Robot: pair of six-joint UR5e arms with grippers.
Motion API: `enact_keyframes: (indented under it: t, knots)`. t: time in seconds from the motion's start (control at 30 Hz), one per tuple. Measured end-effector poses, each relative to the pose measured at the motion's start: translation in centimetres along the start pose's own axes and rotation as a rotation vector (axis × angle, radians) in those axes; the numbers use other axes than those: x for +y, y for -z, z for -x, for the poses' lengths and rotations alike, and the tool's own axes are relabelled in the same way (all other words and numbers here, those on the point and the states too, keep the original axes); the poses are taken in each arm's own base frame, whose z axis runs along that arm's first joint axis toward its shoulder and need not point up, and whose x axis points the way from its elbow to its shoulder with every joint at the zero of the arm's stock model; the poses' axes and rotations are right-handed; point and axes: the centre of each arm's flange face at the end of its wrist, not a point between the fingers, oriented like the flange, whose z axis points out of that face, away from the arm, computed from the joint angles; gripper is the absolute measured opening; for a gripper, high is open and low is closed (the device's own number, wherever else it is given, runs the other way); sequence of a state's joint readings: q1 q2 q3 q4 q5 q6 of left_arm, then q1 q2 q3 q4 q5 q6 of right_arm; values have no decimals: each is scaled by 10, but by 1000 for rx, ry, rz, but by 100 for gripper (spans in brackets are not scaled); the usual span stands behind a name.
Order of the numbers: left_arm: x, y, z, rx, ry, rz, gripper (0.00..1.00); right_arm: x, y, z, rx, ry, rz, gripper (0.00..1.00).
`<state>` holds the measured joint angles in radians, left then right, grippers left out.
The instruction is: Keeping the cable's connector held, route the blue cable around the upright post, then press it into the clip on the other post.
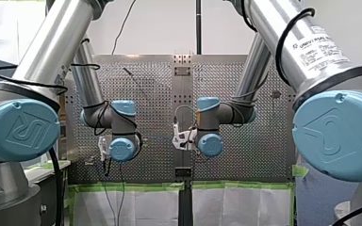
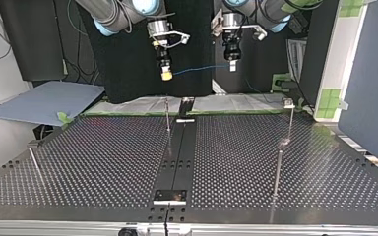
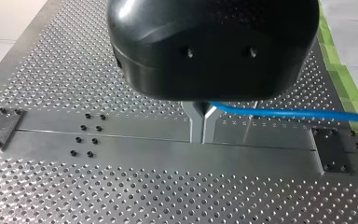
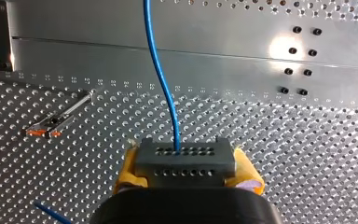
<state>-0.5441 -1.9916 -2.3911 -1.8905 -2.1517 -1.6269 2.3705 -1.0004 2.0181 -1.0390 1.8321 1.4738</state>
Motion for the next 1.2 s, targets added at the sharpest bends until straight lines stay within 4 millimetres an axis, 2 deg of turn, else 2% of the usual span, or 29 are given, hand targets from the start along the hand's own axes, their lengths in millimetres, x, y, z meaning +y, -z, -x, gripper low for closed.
enact_keyframes:
  t: [0.13,0.47,0.77,1.03,1.2]
  knots:
    - [0,0,0,0,1,0,0,-3,5,12,-38,12,-10,0]
    - [0,0,0,0,1,0,0,-5,20,60,-153,44,-23,0]
    - [2,0,-1,4,-3,5,0,-6,21,64,-162,47,-24,0]
    - [16,6,-26,76,-57,73,0,-6,21,64,-162,47,-24,0]
    - [18,7,-31,87,-66,81,0,-6,21,64,-162,47,-24,0]
